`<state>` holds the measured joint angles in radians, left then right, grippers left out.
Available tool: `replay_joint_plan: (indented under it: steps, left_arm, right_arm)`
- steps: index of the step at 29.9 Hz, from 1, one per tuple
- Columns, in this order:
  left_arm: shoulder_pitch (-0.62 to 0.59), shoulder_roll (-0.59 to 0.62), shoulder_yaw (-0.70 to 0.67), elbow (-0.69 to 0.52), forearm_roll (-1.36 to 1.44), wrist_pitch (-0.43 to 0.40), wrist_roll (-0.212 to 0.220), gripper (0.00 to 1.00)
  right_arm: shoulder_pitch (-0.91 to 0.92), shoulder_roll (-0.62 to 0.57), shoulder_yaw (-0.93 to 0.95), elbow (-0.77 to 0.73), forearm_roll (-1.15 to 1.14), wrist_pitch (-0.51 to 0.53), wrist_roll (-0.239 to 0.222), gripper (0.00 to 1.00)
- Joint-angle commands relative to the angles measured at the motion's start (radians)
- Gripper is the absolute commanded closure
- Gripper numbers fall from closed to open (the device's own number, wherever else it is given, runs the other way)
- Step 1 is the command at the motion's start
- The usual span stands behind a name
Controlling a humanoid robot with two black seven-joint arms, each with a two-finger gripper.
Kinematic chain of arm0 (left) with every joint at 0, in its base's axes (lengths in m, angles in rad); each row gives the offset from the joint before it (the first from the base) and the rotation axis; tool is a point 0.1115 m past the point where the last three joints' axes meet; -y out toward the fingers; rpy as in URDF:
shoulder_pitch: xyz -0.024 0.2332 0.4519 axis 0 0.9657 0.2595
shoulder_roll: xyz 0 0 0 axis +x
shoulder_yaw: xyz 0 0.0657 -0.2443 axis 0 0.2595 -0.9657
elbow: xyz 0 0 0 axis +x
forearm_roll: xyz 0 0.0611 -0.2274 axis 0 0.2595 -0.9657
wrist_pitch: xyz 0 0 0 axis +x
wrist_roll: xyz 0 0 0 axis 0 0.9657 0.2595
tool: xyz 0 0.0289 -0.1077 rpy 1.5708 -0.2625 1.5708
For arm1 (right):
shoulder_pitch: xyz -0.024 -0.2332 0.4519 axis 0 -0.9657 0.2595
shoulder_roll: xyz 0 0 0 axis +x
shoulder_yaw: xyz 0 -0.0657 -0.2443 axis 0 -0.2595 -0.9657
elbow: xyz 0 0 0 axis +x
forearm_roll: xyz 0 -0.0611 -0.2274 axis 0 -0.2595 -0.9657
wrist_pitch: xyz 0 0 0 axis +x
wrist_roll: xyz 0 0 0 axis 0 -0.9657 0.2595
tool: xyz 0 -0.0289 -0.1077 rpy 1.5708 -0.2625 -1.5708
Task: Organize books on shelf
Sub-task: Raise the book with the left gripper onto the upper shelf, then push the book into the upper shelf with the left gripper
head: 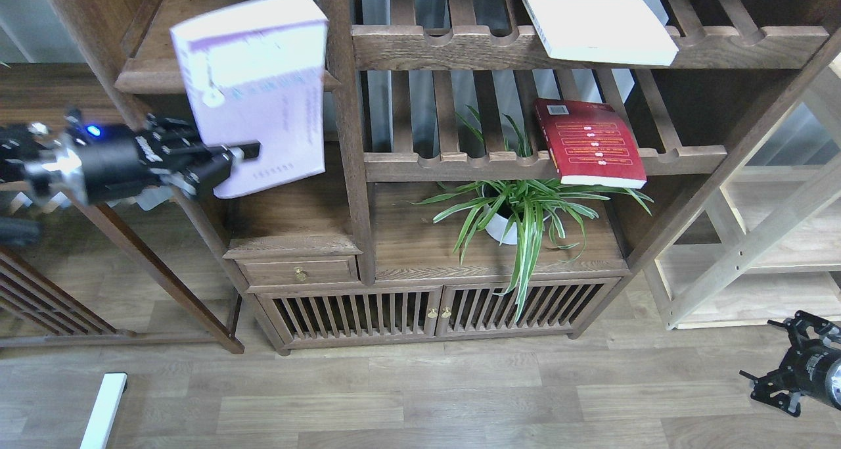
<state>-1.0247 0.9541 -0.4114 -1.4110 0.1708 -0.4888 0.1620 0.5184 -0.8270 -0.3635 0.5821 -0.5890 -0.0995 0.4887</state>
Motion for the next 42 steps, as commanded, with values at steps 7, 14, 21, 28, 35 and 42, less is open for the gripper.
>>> replay_joint_plan:
  steps: [7, 14, 21, 28, 35, 42]
  left_arm:
    - [-0.009, 0.092, -0.01, -0.104, -0.022, 0.0, 0.002, 0.96]
    - [-0.023, 0.158, -0.064, -0.177, -0.037, 0.0, 0.004, 0.96]
    - [-0.071, 0.253, -0.084, -0.178, -0.086, 0.0, 0.03, 0.96]
    - [-0.089, 0.363, -0.089, -0.175, -0.131, 0.0, 0.031, 0.97]
    - [-0.089, 0.385, -0.081, -0.164, -0.139, 0.0, 0.031, 0.98]
    - [-0.09, 0.315, -0.073, -0.158, -0.129, 0.071, 0.045, 0.98]
  right_arm:
    - [-0.001, 0.022, 0.0, -0.005, 0.001, -0.002, 0.0, 0.0]
    - [-0.018, 0.019, 0.0, -0.005, 0.001, -0.019, 0.0, 0.0]
    - [-0.038, 0.022, 0.001, -0.008, 0.001, -0.028, 0.0, 0.0]
    - [-0.037, 0.026, 0.001, -0.007, 0.001, -0.036, 0.0, 0.0]
    - [-0.038, 0.032, 0.0, -0.007, 0.001, -0.045, 0.0, 0.0]
    - [-0.047, 0.031, 0.0, -0.007, 0.0, -0.049, 0.0, 0.0]
